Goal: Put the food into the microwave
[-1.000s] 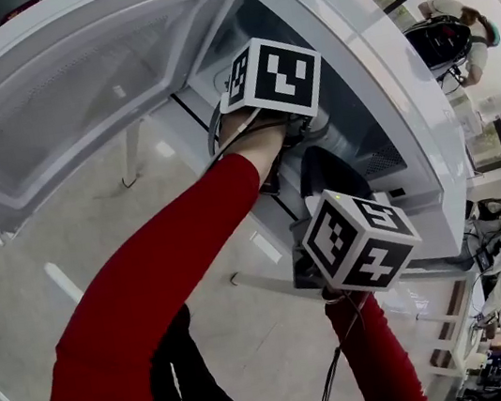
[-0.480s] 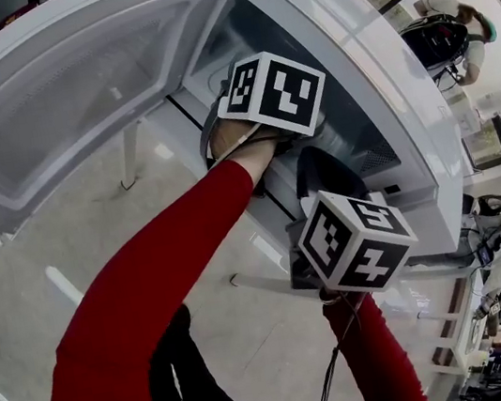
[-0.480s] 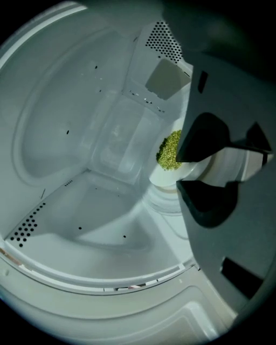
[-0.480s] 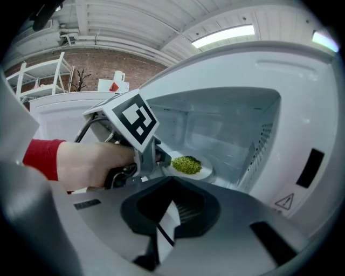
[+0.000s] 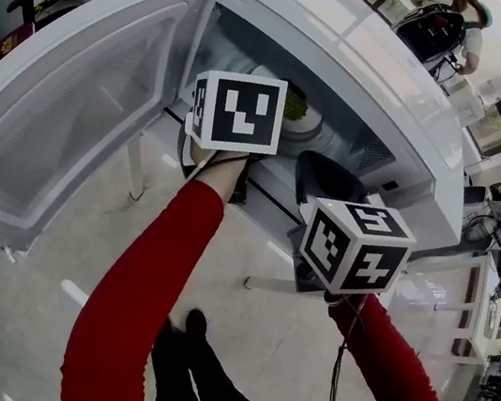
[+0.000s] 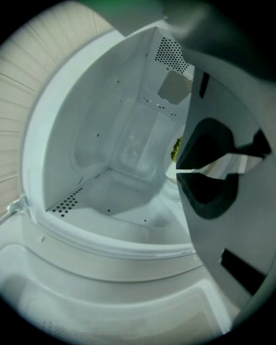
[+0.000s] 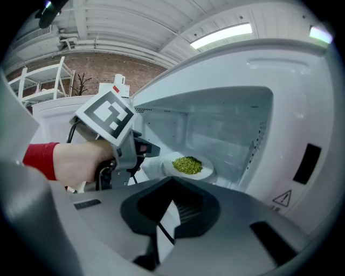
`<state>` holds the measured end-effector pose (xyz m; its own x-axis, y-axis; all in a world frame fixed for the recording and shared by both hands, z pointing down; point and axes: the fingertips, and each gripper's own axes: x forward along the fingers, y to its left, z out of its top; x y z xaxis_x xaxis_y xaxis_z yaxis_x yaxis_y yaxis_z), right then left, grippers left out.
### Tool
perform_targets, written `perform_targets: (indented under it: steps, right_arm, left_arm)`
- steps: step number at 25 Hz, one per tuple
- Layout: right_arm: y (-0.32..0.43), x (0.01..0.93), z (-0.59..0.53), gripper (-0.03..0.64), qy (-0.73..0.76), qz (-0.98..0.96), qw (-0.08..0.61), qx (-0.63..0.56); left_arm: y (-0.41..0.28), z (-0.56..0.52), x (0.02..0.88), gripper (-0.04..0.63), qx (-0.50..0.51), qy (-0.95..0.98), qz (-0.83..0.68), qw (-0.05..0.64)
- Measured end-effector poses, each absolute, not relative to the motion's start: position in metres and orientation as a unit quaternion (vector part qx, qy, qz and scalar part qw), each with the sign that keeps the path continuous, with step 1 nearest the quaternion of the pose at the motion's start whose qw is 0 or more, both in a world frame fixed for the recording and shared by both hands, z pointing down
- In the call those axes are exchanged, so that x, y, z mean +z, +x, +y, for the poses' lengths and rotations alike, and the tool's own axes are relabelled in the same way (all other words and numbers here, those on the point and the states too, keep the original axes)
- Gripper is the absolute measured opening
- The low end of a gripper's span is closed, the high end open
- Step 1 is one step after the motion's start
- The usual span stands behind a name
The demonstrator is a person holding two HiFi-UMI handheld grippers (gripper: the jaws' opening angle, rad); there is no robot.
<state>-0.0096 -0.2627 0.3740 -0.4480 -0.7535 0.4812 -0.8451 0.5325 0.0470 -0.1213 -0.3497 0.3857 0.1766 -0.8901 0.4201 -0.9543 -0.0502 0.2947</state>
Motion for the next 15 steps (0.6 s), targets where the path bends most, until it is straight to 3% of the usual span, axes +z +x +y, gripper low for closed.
perform_targets:
  steps: [15]
  right_arm:
    - [-0.029, 0.322, -0.203, 0.014, 0.42, -0.884, 0.151, 0.137]
  left_arm:
    - [-0.124, -0.232, 0.351, 0.009, -0.03, 0.765, -0.591, 0.255]
